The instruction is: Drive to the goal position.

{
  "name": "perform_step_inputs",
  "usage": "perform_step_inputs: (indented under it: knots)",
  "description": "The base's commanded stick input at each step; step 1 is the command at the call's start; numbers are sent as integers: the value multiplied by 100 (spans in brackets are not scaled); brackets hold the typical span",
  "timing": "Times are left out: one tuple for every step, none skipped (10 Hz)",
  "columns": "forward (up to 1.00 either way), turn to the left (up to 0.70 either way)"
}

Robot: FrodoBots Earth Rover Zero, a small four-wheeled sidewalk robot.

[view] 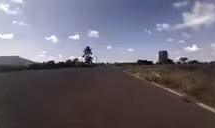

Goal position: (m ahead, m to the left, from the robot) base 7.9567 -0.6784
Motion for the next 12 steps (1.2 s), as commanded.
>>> perform_step_inputs:
  knots:
    - [85, 2]
    - [85, 2]
    - [85, 2]
    - [85, -19]
    - [85, -30]
    - [85, -11]
    - [85, 2]
    - [85, 2]
    - [85, 2]
    - [85, 2]
    - [85, 2]
    - [85, 2]
